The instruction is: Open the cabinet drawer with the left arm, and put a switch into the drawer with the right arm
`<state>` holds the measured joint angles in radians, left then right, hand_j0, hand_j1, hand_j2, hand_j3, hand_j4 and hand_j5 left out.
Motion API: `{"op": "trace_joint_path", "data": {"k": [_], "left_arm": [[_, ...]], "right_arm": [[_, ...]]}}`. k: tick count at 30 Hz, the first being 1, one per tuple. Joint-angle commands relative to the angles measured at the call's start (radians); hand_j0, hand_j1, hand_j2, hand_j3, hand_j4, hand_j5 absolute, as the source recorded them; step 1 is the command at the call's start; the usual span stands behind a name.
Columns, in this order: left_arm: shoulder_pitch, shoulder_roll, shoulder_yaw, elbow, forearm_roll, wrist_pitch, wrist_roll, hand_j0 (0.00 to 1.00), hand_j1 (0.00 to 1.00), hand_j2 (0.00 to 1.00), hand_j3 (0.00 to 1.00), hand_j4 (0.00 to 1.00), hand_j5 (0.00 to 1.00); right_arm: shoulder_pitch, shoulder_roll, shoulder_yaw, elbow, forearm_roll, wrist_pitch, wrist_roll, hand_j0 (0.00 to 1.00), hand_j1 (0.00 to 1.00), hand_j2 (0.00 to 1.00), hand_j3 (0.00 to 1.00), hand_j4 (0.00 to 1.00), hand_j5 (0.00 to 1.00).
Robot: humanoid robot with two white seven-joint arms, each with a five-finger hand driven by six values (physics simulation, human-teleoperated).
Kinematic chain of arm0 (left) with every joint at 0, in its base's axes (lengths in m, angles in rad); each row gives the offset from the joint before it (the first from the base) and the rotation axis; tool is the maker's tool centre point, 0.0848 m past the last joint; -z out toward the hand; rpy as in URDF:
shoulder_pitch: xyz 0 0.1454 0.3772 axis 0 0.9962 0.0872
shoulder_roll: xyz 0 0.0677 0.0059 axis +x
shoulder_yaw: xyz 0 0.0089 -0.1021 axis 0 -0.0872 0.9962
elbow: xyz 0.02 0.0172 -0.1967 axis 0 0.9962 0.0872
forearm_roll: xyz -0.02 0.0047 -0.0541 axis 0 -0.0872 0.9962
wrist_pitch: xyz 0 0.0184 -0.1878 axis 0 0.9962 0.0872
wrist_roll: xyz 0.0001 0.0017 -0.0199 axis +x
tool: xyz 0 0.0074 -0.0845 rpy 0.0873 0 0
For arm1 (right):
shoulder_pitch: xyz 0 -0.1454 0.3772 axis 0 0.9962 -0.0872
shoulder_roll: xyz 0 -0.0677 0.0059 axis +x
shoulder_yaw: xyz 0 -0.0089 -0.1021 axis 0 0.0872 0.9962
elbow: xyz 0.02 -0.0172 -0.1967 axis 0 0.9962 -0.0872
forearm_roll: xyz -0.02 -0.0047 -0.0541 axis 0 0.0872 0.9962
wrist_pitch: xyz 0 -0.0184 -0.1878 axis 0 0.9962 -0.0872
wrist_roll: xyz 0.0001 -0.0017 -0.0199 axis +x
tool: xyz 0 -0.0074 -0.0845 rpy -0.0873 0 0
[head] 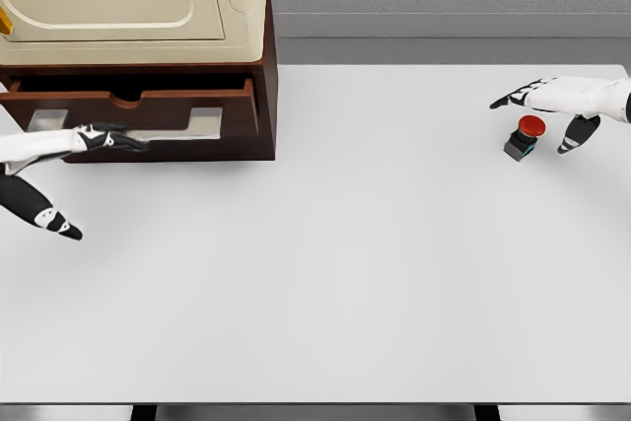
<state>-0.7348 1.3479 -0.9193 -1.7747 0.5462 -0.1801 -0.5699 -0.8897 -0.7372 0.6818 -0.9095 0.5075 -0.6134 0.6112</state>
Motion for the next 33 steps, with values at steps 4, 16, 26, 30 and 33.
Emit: {"op": "trace_joint_path", "data": {"k": [4,16,26,30,33], "left_arm": [[0.002,0.022,-0.030,0.012,-0.097,-0.047,-0.001,1.00,1.00,1.00,1.00,1.00,1.00],[0.008,0.082,-0.062,0.012,-0.089,-0.151,-0.041,1.00,1.00,1.00,1.00,1.00,1.00],[0.008,0.122,-0.098,0.012,-0.081,-0.232,-0.041,1.00,1.00,1.00,1.00,1.00,1.00],[0.008,0.134,-0.105,0.012,-0.081,-0.249,-0.041,1.00,1.00,1.00,1.00,1.00,1.00],[0.008,0.142,-0.127,0.012,-0.080,-0.300,-0.041,1.00,1.00,1.00,1.00,1.00,1.00]], "right_arm": [[0.000,-0.001,0.002,0.000,-0.004,0.002,0.000,1.00,1.00,1.00,1.00,1.00,1.00],[0.000,-0.001,0.004,0.000,0.000,0.002,0.000,1.00,1.00,1.00,1.00,1.00,1.00],[0.000,-0.001,0.004,0.000,0.000,0.002,0.000,1.00,1.00,1.00,1.00,1.00,1.00],[0.000,0.001,0.004,0.000,0.000,0.002,0.000,1.00,1.00,1.00,1.00,1.00,1.00],[0.000,0.001,0.007,0.000,0.000,0.002,0.000,1.00,1.00,1.00,1.00,1.00,1.00]]}}
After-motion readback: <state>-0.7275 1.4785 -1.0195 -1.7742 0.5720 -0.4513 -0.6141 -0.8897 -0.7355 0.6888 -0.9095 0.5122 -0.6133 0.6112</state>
